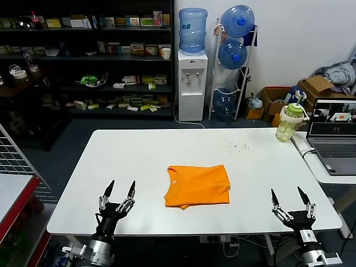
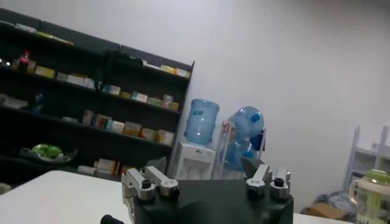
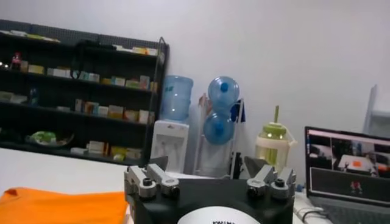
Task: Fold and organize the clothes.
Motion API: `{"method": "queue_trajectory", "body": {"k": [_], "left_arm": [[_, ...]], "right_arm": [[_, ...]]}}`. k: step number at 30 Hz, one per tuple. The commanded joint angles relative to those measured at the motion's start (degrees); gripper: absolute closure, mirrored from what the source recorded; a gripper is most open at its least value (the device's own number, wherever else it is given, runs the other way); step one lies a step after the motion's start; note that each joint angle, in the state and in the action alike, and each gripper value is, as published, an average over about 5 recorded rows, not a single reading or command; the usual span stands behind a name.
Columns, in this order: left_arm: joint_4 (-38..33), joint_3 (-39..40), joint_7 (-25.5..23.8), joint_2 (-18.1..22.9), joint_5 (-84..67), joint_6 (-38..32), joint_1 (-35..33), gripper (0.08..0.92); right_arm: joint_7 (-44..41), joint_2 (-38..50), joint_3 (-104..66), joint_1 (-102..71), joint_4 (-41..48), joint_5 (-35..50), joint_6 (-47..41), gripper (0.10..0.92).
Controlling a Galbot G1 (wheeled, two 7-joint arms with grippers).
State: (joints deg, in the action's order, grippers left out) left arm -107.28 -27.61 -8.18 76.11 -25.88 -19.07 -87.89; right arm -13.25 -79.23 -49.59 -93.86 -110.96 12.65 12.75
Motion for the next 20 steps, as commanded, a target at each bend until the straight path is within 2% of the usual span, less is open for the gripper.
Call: {"method": "queue_trajectory", "body": {"k": [1,13,20], "left_arm": [[-0.9,-4.5,-3.95,3.02,3.01,-4.39,-5.25,0.177],[-1.04,-5.29,-4.27,5.48,3.91,-4.92,-4.93,0.177],[-0.86,-5.7,-4.26,5.51,3.92,-4.87,-4.74,0.177]], "right_arm": [[-1.75,-5.94,-1.65,-0.14,-0.06,-5.31,5.53,0.203],[-2.89,-7.99,-1.7,0.72,0.67,-6.41,6.41,0.203],[-2.66,-7.83,-1.72,0.55,0.33,-6.55,6.47,0.203]]}}
